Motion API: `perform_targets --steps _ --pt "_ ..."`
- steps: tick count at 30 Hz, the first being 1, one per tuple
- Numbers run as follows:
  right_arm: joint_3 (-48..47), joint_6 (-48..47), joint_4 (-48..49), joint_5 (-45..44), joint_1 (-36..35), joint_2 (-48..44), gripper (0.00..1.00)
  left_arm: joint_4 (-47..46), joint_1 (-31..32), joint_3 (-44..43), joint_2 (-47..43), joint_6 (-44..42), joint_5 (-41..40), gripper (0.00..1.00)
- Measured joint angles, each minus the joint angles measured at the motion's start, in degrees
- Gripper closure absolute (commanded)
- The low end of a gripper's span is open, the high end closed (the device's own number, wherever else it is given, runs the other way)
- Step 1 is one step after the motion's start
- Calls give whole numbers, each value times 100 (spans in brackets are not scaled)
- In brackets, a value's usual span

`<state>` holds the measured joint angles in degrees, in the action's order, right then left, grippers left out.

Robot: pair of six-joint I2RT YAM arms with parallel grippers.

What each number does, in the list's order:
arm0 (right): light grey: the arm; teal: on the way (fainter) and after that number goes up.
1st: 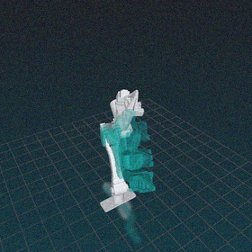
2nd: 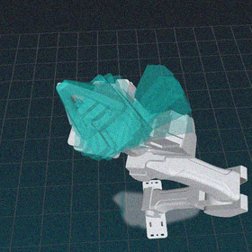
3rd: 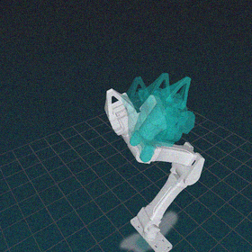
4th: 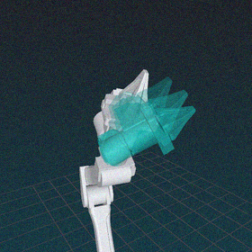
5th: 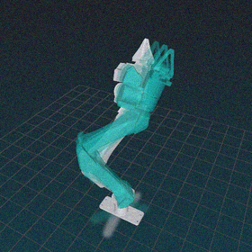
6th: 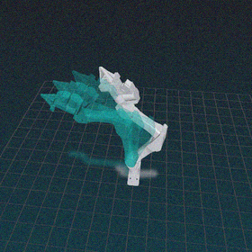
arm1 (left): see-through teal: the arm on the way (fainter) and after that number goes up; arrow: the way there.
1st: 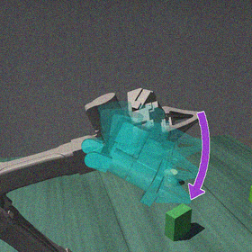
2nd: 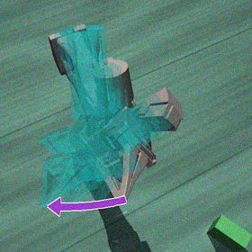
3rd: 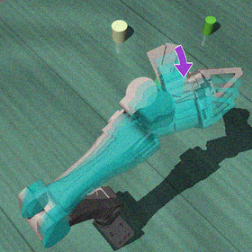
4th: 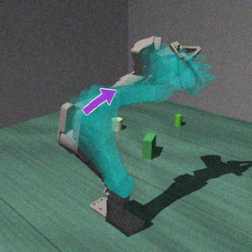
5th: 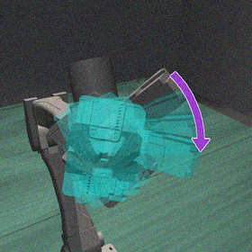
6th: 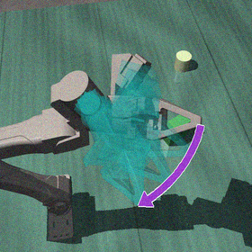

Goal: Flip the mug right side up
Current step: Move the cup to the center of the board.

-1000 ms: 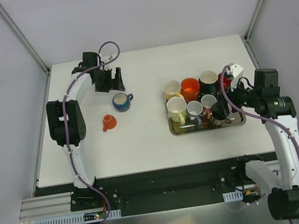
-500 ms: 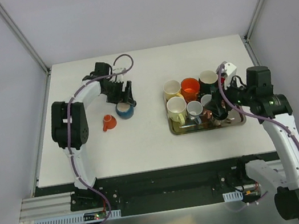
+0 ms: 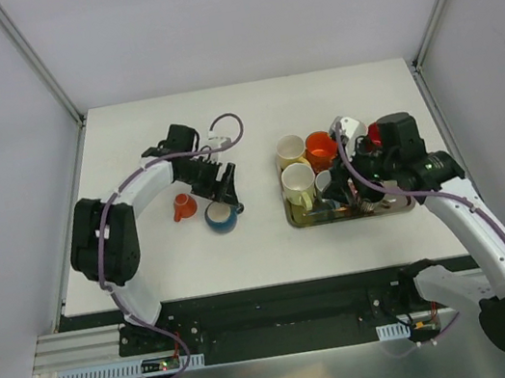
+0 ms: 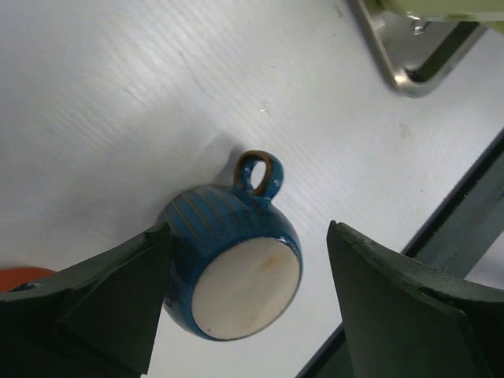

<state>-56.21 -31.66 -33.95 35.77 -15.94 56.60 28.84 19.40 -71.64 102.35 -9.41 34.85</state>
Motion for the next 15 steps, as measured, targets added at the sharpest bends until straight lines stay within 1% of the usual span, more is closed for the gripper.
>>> perform_targets --steps 5,8,10,12,15 --pt "-11 -221 57 -22 -518 361 32 55 94 125 -726 179 57 1" --pt "-90 -448 79 -83 -894 715 32 68 17 81 -1279 332 -74 1" --pt "-227 -660 120 -166 -1239 1056 32 105 -170 -17 -1646 496 -203 1" --pt "-396 -852 243 -251 -1578 1436 32 125 -457 -114 -1974 719 -350 1" --pt "-627 -1137 535 -343 -2000 1985 32 247 -1080 -262 -2557 1058 -560 1"
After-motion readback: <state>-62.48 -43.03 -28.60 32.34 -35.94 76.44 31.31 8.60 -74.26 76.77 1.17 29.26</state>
